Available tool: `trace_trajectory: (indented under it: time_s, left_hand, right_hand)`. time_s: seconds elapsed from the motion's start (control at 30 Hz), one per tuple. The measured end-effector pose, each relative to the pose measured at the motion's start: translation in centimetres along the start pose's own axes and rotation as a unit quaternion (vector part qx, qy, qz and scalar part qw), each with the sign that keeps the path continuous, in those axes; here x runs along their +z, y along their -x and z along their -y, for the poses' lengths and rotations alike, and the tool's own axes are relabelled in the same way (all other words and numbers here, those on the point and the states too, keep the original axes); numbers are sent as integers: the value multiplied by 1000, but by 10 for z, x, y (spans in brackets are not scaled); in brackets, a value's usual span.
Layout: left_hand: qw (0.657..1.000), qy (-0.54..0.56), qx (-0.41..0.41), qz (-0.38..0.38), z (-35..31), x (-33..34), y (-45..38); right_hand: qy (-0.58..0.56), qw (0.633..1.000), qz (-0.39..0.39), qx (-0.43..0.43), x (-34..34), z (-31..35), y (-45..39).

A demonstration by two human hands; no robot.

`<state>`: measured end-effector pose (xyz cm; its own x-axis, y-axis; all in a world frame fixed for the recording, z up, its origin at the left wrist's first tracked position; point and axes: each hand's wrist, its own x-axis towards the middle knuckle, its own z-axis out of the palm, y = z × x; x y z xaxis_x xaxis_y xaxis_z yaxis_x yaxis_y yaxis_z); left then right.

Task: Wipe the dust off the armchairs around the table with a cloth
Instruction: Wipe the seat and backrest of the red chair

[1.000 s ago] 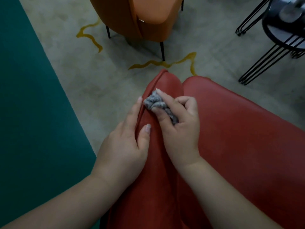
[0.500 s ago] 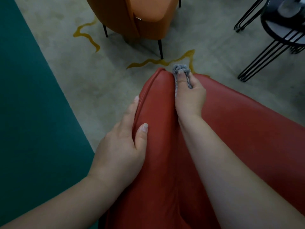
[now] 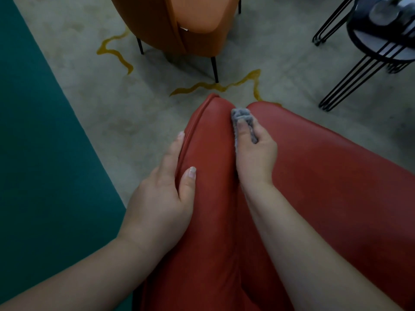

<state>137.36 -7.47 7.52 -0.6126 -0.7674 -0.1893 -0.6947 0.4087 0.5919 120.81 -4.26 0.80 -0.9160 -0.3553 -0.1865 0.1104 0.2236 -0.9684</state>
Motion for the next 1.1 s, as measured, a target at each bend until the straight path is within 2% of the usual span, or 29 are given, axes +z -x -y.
trace_trajectory:
  time_s: [0.13, 0.33, 0.5, 0.67, 0.97, 1.1]
  left_hand:
    - [1000, -8, 2, -5, -2, 0, -2]
    - [1000, -22, -20, -4, -4, 0, -2]
    - [999, -25, -28, 19, -6, -2, -3]
    - [995, -50, -46, 77, -13, -14, 0]
    - [968, -208, -22, 137, -12, -54, 79]
    - [960, -244, 10, 137, -9, -74, 116]
  right_hand:
    - [62, 993, 63, -77, -18, 6, 45]
    - [82, 985, 108, -105, -54, 0, 100]
    - [83, 989, 116, -46, -74, 9, 112]
    - [100, 989, 102, -28, -91, 29, 114]
    - [175, 980, 91, -19, -138, 64, 147]
    - [216, 968, 129, -20, -151, 89, 171]
